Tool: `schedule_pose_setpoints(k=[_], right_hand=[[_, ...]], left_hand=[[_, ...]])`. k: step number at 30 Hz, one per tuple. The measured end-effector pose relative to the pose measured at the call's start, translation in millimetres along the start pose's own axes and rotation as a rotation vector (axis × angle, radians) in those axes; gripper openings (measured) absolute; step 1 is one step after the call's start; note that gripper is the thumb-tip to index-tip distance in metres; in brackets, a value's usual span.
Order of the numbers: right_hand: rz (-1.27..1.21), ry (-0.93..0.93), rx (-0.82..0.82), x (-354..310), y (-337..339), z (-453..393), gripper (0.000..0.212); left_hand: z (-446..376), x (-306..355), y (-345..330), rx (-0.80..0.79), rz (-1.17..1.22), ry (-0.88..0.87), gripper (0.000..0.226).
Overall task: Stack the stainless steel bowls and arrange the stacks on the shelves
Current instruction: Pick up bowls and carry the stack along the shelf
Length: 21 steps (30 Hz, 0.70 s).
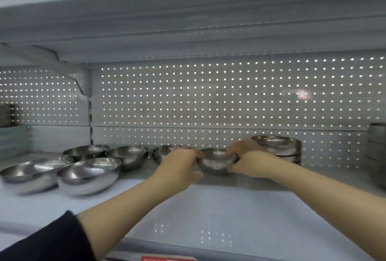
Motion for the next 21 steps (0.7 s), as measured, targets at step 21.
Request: schedule_pose_setpoints(k=[21], right_hand=[[0.421,0.606,0.162,-55,15,-6,0.008]], left_hand=[[-16,1,39,0.038,-0.304,-0.36,0.015]])
Point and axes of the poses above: each hand's wrist, its own z-axis away from the middle knuckle, its own y-axis out of the back of the hand, x = y × z, the point moved 7 cm from there along -z, towards the middle knuckle, and after that the axes turned 6 degrees about -z, right-handed, at the moved point
